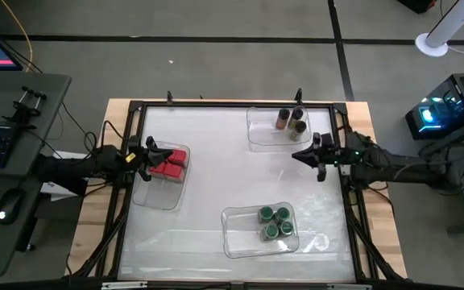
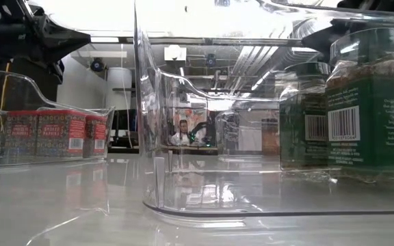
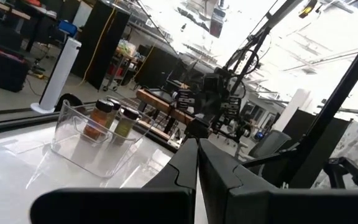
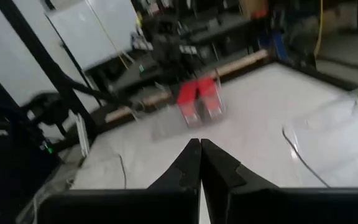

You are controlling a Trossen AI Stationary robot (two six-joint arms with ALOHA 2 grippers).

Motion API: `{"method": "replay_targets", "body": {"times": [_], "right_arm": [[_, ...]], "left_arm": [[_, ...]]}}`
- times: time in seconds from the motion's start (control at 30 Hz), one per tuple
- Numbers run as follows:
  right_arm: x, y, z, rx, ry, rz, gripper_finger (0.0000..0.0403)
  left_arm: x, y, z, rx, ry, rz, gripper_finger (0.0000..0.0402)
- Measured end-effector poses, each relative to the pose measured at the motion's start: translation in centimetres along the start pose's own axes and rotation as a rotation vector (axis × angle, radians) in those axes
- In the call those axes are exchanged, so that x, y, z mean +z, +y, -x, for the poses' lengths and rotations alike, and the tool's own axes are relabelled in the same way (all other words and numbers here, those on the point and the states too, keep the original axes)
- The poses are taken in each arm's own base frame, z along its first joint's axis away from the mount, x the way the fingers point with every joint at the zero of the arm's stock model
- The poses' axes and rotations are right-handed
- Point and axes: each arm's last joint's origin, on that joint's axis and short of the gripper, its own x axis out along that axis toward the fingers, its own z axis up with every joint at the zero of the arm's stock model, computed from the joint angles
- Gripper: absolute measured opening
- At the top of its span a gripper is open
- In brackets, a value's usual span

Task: Sort spices by type
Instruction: Return to Home Position

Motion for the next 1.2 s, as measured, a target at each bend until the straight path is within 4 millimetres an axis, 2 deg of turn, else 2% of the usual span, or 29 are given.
{"method": "replay_targets", "body": {"times": [0.33,0.47,0.6,0.8,1.0,1.2], "right_arm": [[-3.4,-0.7,0.7,0.131,-0.220,-0.077,0.0000],[-4.7,-0.9,0.6,0.126,-0.236,-0.081,0.0000],[-4.9,-1.0,0.6,0.091,-0.221,-0.014,0.0000],[-6.6,-1.7,0.3,0.000,-0.048,0.098,0.0001],[-8.5,-2.3,0.4,-0.063,0.145,0.063,0.0002],[-8.7,-2.5,0.4,-0.083,0.170,0.025,0.0002]], "left_arm": [[0.0,0.0,0.0,0.000,0.000,0.000,0.0003],[0.0,0.0,0.0,0.000,0.000,0.000,0.0003],[0.0,0.0,0.0,0.000,0.000,0.000,0.0003],[0.0,0.0,0.0,0.000,0.000,0.000,0.0003],[0.0,0.0,0.0,0.000,0.000,0.000,0.0003],[0.0,0.0,0.0,0.000,0.000,0.000,0.0003]]}}
